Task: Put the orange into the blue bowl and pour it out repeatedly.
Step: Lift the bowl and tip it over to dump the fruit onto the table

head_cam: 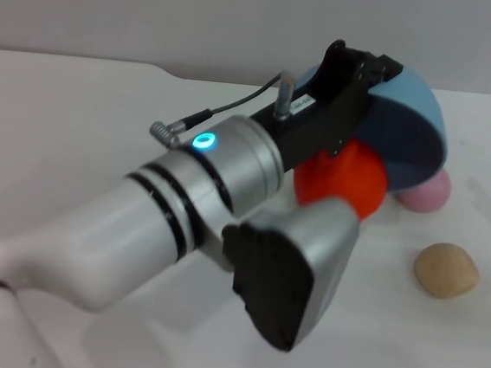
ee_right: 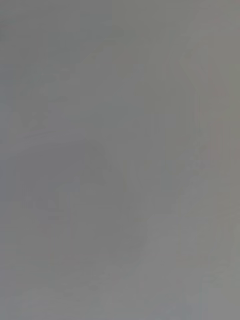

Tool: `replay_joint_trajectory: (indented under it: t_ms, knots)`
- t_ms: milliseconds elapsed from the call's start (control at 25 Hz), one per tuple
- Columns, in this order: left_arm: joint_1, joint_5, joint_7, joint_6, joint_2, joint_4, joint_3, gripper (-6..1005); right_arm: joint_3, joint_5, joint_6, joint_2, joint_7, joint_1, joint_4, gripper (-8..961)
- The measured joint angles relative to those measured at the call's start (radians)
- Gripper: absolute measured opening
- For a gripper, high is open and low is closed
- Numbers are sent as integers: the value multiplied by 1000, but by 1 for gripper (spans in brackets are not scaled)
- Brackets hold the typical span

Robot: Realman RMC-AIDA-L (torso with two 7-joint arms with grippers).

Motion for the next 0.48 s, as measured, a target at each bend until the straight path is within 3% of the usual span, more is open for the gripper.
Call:
replay_joint_trajectory:
  t_ms: [280,480]
  knots:
    - [35,-12,81,-157,-2,-58,29,-1,2,2,5,1,1,2,8,719]
    - [17,-259,28,-62,-6,-31,-44,-1,3,21,9,1,3,6,22,709]
